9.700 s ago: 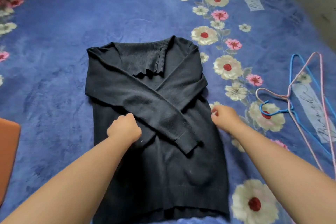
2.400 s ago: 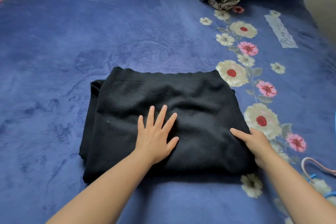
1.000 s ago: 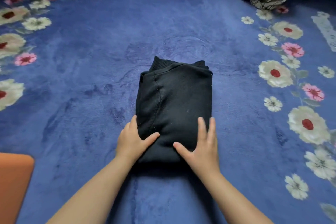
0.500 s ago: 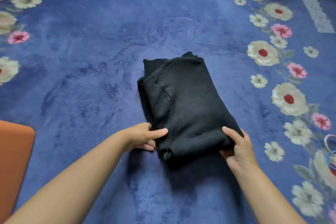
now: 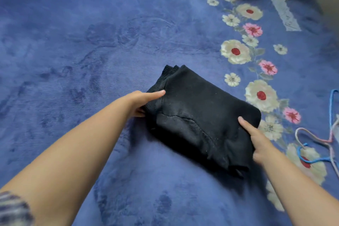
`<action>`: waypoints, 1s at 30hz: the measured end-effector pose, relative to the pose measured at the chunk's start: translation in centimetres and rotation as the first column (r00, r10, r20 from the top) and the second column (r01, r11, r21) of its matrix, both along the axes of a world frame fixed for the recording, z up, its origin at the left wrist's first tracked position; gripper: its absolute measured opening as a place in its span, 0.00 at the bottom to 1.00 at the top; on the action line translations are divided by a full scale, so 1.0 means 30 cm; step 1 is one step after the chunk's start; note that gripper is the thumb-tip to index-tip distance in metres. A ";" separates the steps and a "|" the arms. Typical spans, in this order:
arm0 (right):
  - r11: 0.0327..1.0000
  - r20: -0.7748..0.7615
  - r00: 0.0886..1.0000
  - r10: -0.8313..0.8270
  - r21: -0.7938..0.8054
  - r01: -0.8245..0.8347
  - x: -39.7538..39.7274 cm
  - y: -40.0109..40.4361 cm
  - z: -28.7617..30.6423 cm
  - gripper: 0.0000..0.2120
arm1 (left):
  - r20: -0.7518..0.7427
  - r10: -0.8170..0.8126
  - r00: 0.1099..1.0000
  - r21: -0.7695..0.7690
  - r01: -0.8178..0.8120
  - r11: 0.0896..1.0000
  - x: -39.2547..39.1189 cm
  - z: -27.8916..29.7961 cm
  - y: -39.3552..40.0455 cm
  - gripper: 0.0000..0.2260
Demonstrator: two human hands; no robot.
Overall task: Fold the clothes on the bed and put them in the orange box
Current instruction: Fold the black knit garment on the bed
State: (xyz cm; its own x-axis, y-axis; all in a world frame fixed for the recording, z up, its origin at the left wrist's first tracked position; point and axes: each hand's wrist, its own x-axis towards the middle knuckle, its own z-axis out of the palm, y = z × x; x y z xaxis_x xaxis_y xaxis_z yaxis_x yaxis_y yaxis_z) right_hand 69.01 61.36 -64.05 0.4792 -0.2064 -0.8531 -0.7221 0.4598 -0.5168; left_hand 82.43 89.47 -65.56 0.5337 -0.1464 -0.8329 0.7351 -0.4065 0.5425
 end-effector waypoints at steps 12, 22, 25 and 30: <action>0.991 0.083 0.990 -0.112 0.082 0.105 -0.046 -0.004 -0.018 0.09 | 0.079 0.195 0.978 -0.265 -0.168 0.950 -0.130 0.038 -0.143 0.06; 0.994 0.425 0.903 -0.055 -0.066 0.091 -0.108 0.071 0.269 0.19 | 0.288 0.313 0.905 -0.456 -0.158 0.876 -0.301 0.415 -0.010 0.21; 0.997 0.488 0.873 0.005 -0.069 0.033 -0.115 0.116 0.439 0.17 | 0.275 0.360 0.891 -0.468 -0.203 0.860 -0.359 0.598 0.062 0.22; 0.985 0.581 0.795 0.174 -0.117 -0.130 -0.101 0.232 0.717 0.17 | 0.240 0.409 0.881 -0.426 -0.283 0.859 -0.455 0.883 0.210 0.10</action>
State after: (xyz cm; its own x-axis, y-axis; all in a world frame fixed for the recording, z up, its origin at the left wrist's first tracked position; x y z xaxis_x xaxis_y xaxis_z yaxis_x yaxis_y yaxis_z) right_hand 65.99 68.33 -42.56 0.9134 -0.1346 -0.3842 -0.3273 0.3183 -0.8897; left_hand 68.79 95.78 -39.07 0.8281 -0.1638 -0.5361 0.5560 0.1179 0.8228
